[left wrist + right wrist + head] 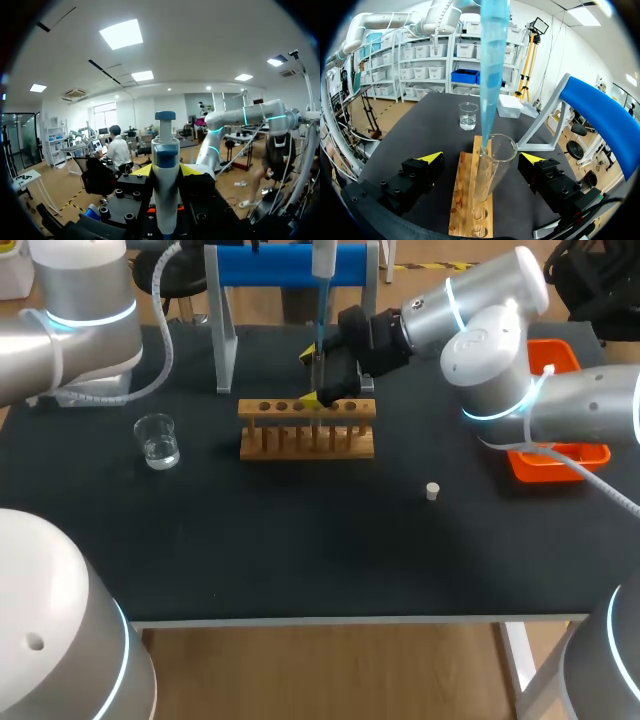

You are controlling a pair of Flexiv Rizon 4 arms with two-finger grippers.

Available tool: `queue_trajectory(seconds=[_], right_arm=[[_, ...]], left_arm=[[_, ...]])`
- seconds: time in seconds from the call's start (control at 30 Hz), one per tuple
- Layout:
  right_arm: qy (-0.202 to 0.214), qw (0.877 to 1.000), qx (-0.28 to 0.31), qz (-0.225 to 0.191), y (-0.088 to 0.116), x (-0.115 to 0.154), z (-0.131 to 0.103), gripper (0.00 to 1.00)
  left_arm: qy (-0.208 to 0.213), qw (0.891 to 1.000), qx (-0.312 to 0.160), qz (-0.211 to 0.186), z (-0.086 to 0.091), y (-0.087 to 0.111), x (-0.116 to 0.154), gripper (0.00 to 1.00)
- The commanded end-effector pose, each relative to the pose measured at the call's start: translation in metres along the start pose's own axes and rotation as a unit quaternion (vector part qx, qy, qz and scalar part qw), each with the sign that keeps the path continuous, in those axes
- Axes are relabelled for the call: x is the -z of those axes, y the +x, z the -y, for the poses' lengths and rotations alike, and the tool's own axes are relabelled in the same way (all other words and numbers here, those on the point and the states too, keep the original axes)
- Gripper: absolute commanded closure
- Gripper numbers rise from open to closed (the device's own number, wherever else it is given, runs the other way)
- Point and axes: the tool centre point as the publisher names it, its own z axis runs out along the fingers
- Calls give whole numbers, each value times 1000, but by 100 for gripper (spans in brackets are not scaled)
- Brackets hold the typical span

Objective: Invert the test tube, pick up the pipette, mount the tip to pipette, aspirate from beaker and dispense into the tube, eject the tip, return the pipette, and cap with the stopper.

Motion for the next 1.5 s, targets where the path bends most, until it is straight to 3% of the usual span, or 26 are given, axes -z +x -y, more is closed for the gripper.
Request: queue_trajectory(seconds=[0.03,1.5], right_arm=[[1,1000,0,-2,-1,1,0,0],[1,1000,0,-2,-1,1,0,0]], left_arm=[[1,1000,0,-3,-2,-3,1,100],[3,1000,19,-4,-20,-10,0,100]])
